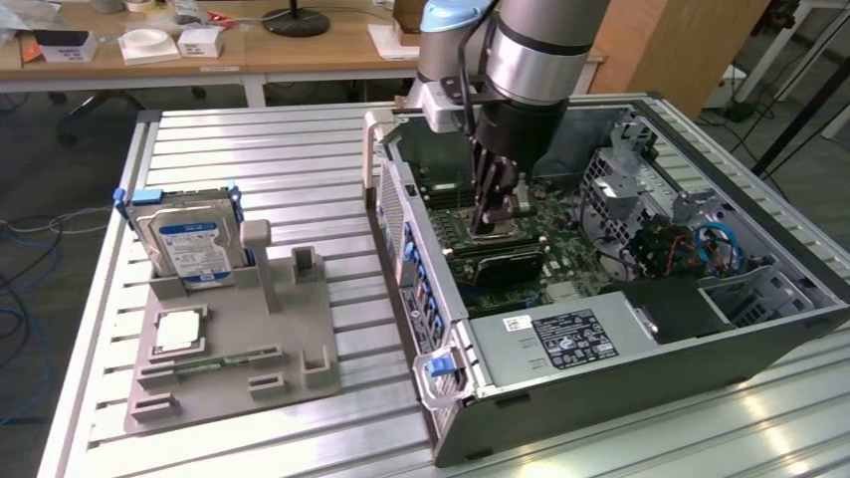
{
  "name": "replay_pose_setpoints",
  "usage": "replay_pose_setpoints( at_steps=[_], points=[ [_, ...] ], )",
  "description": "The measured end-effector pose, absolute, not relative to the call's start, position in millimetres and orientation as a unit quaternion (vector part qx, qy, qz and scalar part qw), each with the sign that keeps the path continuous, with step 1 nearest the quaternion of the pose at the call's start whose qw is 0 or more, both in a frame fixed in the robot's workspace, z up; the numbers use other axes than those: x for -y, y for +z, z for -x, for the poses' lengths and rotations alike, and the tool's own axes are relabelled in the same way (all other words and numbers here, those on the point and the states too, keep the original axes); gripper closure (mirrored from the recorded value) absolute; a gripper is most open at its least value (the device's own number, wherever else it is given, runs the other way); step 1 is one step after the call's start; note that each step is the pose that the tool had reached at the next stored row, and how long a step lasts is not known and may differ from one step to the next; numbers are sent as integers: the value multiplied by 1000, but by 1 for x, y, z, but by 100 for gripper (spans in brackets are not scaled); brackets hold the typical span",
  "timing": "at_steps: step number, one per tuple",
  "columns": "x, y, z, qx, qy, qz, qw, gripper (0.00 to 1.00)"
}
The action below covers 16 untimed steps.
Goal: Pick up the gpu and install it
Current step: 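Press down on the gpu until it lock into place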
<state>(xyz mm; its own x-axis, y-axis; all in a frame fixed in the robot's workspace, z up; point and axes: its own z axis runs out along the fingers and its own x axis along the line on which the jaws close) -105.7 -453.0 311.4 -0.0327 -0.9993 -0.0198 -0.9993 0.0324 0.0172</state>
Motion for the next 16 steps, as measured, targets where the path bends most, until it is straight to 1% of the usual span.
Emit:
replay_pose_setpoints(
  at_steps=[16],
  points=[
    [453,311,102,-718,13,695,1,89]
  ],
)
